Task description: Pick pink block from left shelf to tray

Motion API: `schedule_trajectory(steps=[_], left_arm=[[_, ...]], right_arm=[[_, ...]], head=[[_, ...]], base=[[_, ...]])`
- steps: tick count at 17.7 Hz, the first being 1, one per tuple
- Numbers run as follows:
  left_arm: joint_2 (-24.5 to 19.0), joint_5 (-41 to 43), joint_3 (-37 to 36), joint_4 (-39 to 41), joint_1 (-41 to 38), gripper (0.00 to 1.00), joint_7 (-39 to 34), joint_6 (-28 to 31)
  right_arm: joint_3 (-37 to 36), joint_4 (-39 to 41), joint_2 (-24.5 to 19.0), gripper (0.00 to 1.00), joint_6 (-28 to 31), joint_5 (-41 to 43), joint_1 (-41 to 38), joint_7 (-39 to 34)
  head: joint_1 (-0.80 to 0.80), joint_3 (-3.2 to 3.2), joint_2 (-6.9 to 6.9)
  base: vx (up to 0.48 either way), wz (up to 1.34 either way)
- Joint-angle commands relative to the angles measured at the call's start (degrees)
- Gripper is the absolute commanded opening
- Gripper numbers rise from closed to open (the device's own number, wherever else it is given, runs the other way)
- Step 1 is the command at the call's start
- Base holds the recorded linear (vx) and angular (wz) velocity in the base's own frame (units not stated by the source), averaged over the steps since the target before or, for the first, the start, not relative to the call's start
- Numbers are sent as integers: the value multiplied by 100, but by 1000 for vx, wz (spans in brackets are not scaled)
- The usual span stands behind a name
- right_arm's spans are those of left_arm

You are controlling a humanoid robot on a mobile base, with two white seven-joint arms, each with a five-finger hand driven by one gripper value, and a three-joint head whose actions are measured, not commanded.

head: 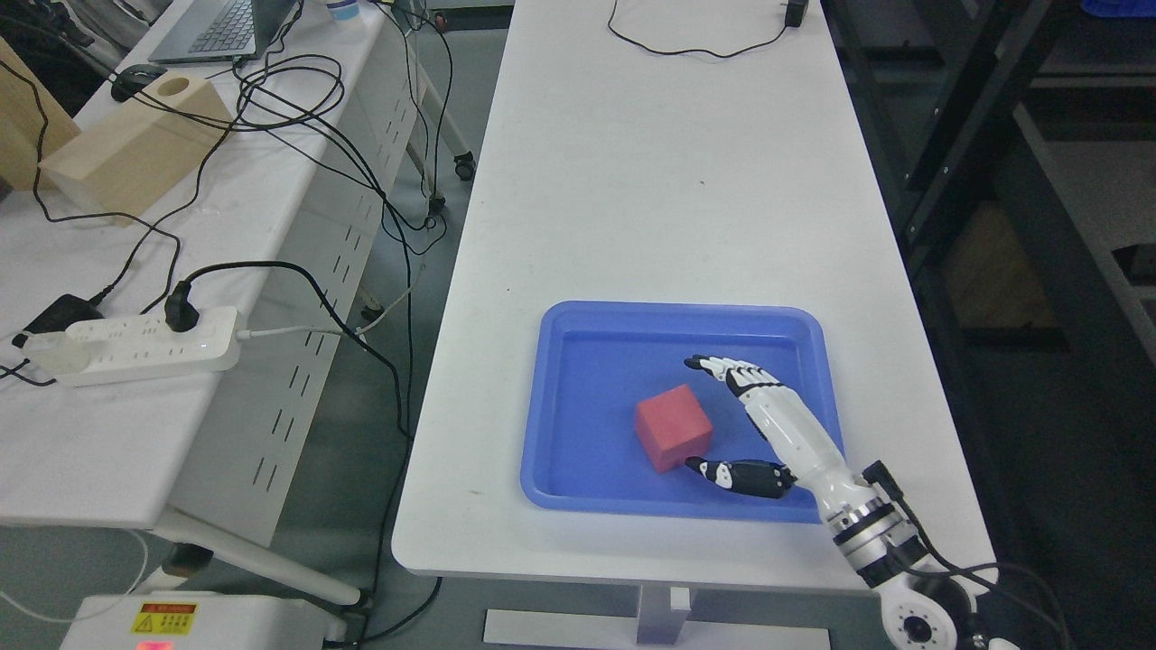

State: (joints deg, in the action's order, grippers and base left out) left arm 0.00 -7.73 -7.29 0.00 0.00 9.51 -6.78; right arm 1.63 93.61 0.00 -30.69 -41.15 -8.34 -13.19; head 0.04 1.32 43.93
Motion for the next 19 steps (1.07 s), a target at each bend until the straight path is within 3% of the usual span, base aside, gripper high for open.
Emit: schedule_trajectory(steps=[1, 6, 8, 19], left_arm=[[-100, 0, 0, 100, -114, 100, -1, 1], [-100, 0, 0, 100, -114, 100, -1, 1], [-100, 0, 0, 100, -114, 100, -1, 1], [-100, 0, 0, 100, -114, 100, -1, 1]], right_arm=[[-513, 8, 100, 92, 20, 2091, -27, 45], [-1059, 8, 100, 94, -33, 3383, -27, 142], [-1121, 8, 100, 99, -77, 3491, -27, 115], [-1235, 8, 100, 99, -332, 4308, -18, 133]], head=[[0, 0, 0], [0, 0, 0], [0, 0, 0], [0, 0, 0]], base=[[0, 0], [0, 0], [0, 0], [-11, 0]])
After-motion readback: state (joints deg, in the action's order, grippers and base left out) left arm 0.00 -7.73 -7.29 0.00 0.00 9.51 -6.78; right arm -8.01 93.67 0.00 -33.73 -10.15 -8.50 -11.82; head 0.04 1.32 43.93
